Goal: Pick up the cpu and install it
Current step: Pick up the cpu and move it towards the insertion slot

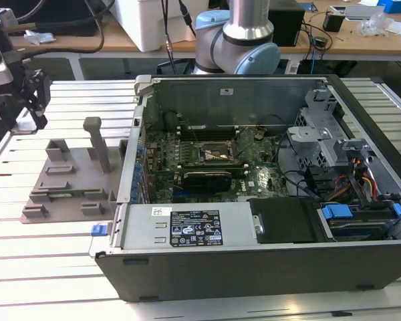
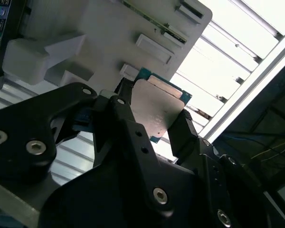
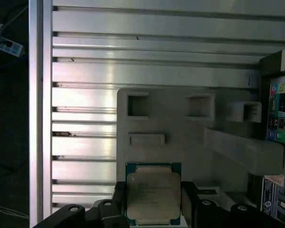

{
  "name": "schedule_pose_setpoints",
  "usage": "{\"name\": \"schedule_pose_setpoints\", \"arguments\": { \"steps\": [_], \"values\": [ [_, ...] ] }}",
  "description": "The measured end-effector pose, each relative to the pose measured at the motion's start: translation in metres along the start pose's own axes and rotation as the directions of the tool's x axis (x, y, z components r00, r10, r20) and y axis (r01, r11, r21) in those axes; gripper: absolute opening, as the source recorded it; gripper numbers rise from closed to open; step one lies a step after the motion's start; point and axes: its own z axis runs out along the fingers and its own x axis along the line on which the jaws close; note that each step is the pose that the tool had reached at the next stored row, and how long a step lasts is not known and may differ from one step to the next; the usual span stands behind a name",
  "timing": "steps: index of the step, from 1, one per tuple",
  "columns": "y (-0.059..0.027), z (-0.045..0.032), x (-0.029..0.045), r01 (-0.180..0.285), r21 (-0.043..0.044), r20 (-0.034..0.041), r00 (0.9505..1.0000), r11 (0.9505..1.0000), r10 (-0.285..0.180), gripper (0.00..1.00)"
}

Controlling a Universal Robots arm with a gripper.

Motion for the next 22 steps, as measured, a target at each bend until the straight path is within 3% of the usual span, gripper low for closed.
{"name": "schedule_pose_setpoints", "arguments": {
  "steps": [10,12,22],
  "values": [
    [-0.0002,-0.0282,-0.0008,0.0,0.0011,-0.0001,1.0,1.0,0.0,0.55],
    [-0.0003,-0.0367,-0.001,0.0,0.0012,0.0,1.0,1.0,0.0,0.55],
    [-0.0007,-0.0619,-0.0017,0.0,0.0014,-0.0001,1.0,1.0,0.0,0.55]
  ]
}}
